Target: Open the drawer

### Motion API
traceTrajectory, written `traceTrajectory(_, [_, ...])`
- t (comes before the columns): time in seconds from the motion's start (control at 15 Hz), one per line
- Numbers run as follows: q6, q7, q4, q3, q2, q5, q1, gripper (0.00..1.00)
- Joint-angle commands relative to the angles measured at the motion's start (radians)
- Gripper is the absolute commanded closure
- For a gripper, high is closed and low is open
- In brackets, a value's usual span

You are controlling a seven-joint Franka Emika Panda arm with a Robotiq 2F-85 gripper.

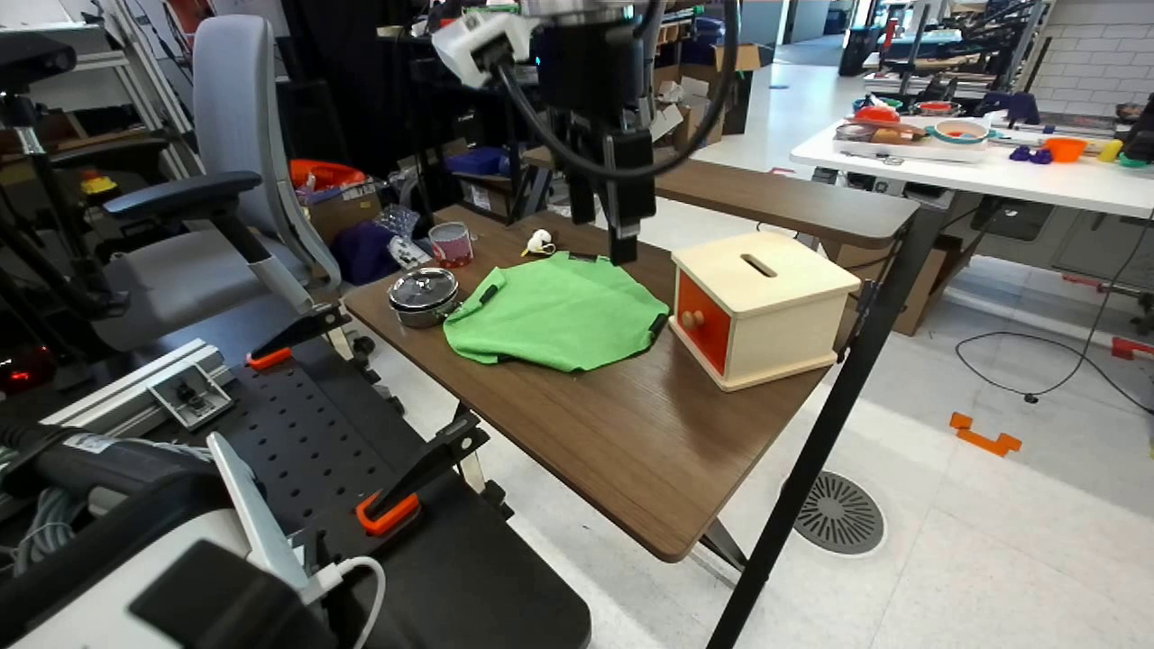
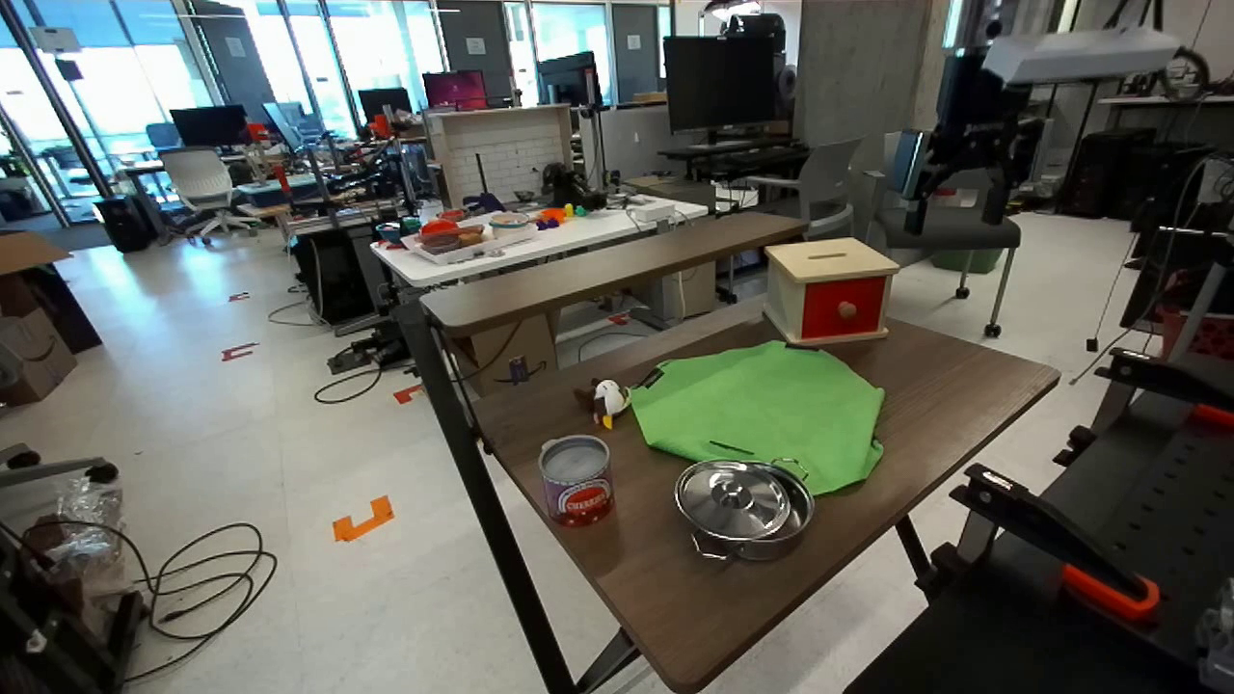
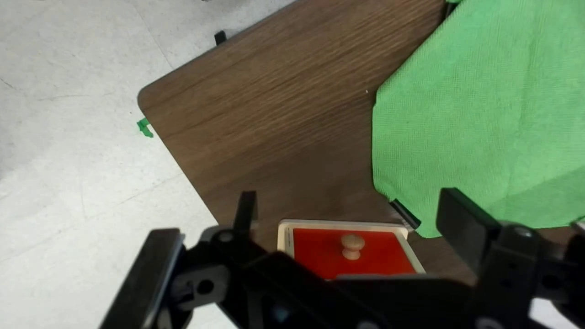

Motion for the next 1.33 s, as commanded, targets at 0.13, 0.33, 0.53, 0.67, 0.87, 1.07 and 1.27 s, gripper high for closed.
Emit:
traceTrajectory(0.13, [0.13,-0.128,0.144,0.028,0.224,0.158,-0.033,0.0])
traceTrajectory(0.33, [0.151,-0.155,0.222,0.065,0.309,0.236,-0.062,0.0])
traceTrajectory(0.53, [0.145,-0.16,0.302,0.082,0.381,0.268,-0.073,0.0])
traceTrajectory(0.67, [0.156,-0.149,0.338,0.073,0.419,0.26,-0.066,0.0])
traceTrajectory(0.87, [0.161,-0.136,0.391,0.064,0.469,0.254,-0.06,0.0])
traceTrajectory(1.07, [0.168,-0.127,0.43,0.056,0.507,0.248,-0.053,0.0])
traceTrajectory(1.27, [0.176,-0.117,0.459,0.045,0.537,0.24,-0.044,0.0])
